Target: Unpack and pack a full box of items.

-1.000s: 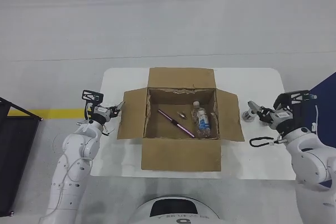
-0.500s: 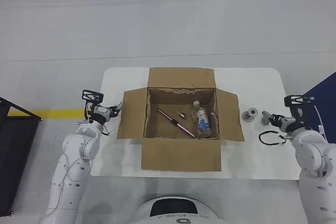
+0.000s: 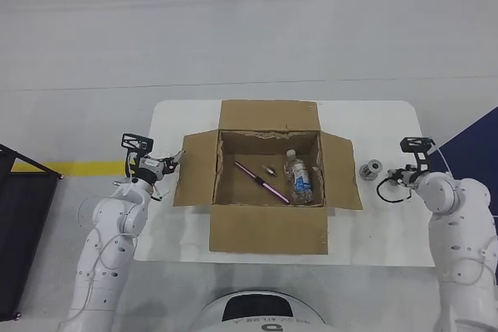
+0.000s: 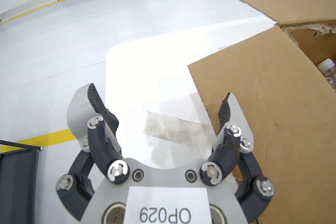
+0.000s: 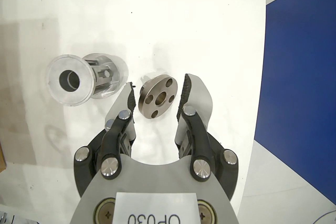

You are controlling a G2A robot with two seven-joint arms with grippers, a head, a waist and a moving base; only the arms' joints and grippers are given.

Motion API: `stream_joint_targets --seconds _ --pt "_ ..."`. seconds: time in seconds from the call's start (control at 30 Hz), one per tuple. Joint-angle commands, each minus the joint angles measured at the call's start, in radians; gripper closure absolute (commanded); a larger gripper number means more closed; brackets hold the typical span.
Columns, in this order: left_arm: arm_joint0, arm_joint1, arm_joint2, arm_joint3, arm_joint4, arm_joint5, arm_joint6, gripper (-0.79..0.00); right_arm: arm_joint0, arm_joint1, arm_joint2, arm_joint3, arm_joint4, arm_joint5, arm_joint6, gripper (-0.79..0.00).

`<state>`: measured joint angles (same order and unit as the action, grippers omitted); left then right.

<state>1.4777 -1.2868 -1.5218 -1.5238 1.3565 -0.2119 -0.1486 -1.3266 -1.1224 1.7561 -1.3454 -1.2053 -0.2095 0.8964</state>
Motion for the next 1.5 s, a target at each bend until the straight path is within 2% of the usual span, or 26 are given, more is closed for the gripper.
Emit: stream_joint_targets --seconds 0.0,0.1,0.2,0.33,0.53,0.83,1.0,1.1,1.2,1.47 --pt "0.000 0.000 0.000 0.000 0.000 0.000 0.000 -0.785 0.010 0.001 -0.002 0.020 0.006 -0.001 -0.004 -0.265" --pt "0.000 0.000 0.000 0.000 0.000 0.000 0.000 -0.785 0.017 0.003 -0.008 0.038 0.009 -0.008 -0.005 -0.188" --pt "0.000 0.000 0.000 0.000 0.000 0.000 0.000 -0.785 0.024 0.003 -0.022 0.053 0.018 -0.020 0.002 0.000" --pt "0.000 0.000 0.000 0.000 0.000 0.000 0.000 -0.785 0.009 0.006 -0.008 0.041 0.058 -0.034 -0.021 0.000" --pt "0.000 0.000 0.000 0.000 0.000 0.000 0.000 -0.785 -0.067 0.013 0.073 -0.044 0.165 -0.047 -0.062 0.000" --pt "0.000 0.000 0.000 0.000 0.000 0.000 0.000 -0.785 -0.259 0.017 0.208 -0.298 0.372 -0.102 -0.093 0.000" --pt "0.000 0.000 0.000 0.000 0.000 0.000 0.000 -0.785 -0.362 0.014 0.272 -0.458 0.557 -0.178 -0.119 0.000" --pt "0.000 0.000 0.000 0.000 0.000 0.000 0.000 -0.785 -0.417 0.012 0.259 -0.600 0.544 -0.187 -0.131 0.000" --pt "0.000 0.000 0.000 0.000 0.000 0.000 0.000 -0.785 -0.445 0.010 0.197 -0.711 0.522 -0.179 -0.130 0.000" --pt "0.000 0.000 0.000 0.000 0.000 0.000 0.000 -0.785 -0.446 0.010 0.190 -0.718 0.517 -0.175 -0.127 0.000"
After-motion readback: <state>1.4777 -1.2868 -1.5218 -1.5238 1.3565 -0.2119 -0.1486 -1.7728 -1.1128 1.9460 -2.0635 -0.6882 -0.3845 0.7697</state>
